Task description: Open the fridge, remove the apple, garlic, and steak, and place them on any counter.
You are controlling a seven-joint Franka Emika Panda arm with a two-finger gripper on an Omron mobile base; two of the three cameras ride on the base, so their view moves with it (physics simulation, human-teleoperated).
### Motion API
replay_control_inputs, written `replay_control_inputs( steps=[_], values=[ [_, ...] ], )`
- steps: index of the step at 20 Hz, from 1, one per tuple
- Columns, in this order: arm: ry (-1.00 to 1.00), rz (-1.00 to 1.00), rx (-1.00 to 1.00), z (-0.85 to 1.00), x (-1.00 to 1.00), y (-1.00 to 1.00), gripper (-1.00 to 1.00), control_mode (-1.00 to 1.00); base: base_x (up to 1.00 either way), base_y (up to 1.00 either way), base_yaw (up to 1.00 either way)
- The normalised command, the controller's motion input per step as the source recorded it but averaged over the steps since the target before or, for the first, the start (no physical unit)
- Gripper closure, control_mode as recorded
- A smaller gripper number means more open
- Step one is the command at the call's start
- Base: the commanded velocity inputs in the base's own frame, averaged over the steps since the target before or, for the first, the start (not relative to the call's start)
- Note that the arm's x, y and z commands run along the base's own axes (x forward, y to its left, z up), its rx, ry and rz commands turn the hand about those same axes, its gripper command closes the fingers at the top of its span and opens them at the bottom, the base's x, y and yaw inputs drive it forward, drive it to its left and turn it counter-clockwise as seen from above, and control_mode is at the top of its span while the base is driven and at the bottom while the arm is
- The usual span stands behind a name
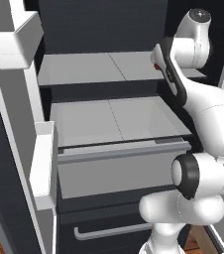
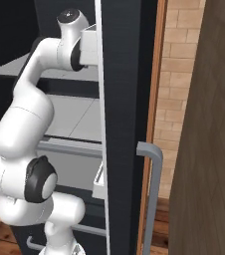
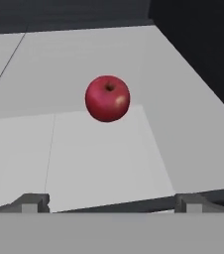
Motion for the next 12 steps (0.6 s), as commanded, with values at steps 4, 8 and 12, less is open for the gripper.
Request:
replay_control_inputs(
  steps=[4,8,12],
  values=[
    [0.0,0.0,0.0,-0.06,0.39,-0.03,-1.0,-1.0,0.0,0.0,0.0],
    [0.0,0.0,0.0,-0.09,0.38,0.0,-1.0,-1.0,0.0,0.0,0.0],
    [0.0,0.0,0.0,-0.09,0.32,0.0,-1.0,-1.0,0.0,0.0,0.0]
  ],
)
